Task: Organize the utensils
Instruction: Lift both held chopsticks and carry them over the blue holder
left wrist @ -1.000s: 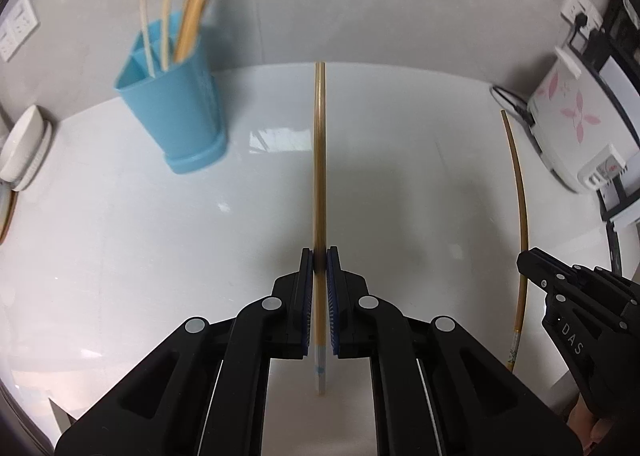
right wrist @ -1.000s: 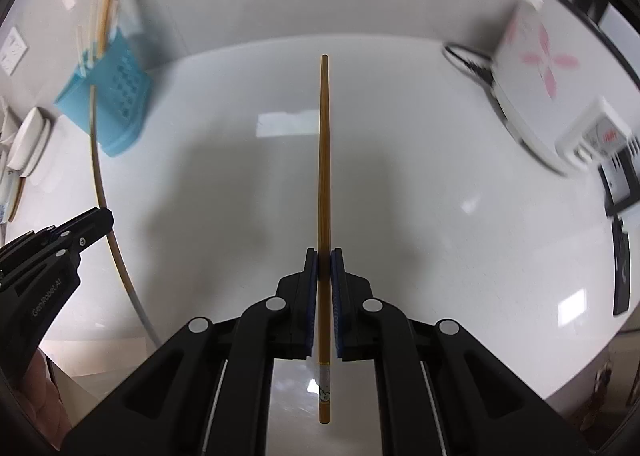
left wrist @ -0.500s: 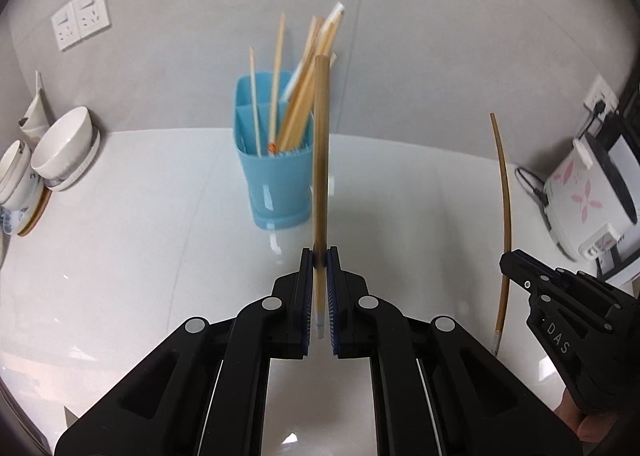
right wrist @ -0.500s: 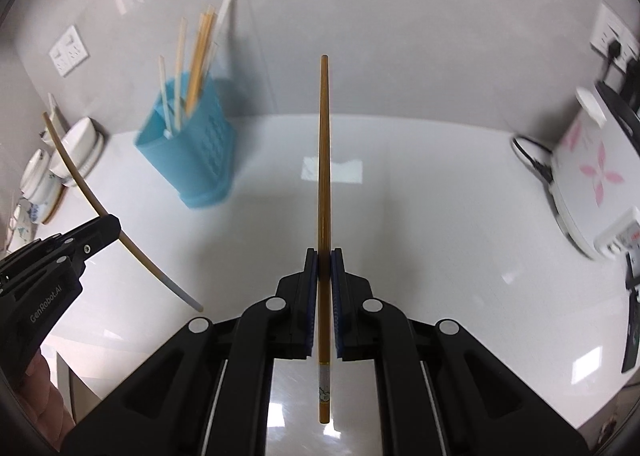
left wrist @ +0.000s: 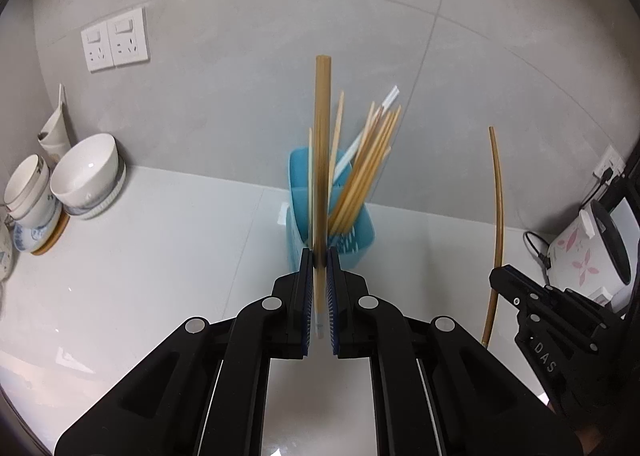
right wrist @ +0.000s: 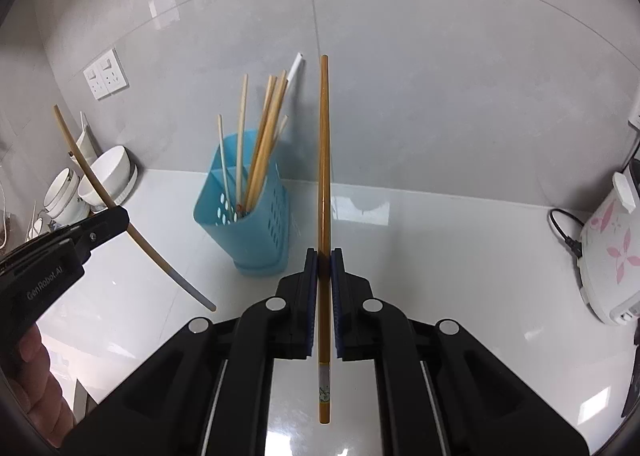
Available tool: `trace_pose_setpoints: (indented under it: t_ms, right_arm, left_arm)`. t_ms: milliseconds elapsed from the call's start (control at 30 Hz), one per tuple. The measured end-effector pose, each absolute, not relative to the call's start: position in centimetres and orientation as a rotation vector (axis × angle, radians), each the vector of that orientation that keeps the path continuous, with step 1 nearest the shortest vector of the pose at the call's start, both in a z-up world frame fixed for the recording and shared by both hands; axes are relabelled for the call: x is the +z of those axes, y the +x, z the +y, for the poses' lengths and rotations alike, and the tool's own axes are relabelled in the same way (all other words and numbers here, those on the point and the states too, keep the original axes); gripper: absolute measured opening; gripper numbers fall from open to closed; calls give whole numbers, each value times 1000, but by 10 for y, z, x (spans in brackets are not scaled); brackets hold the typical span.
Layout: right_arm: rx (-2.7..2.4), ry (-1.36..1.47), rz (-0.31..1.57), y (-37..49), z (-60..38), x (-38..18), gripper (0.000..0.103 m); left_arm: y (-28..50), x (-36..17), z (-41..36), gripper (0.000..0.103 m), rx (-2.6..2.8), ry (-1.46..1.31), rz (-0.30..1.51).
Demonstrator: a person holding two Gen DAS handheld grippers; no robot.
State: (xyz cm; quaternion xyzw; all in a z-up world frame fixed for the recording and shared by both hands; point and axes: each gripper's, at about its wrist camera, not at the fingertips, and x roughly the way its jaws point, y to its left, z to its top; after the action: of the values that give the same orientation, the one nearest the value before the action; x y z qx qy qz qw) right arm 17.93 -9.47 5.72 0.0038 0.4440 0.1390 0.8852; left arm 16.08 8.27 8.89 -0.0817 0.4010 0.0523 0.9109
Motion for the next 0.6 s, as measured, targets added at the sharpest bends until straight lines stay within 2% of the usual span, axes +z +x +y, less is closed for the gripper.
trace_pose_setpoints:
  t_ms: [367, 600]
  right_arm:
    - [312, 47, 838, 201, -79, 80, 6]
    - [327, 72, 810, 211, -74, 83, 6]
  left_arm:
    - [190, 141, 94, 6, 79, -164, 755]
    - [225, 148, 97, 6, 67, -154, 765]
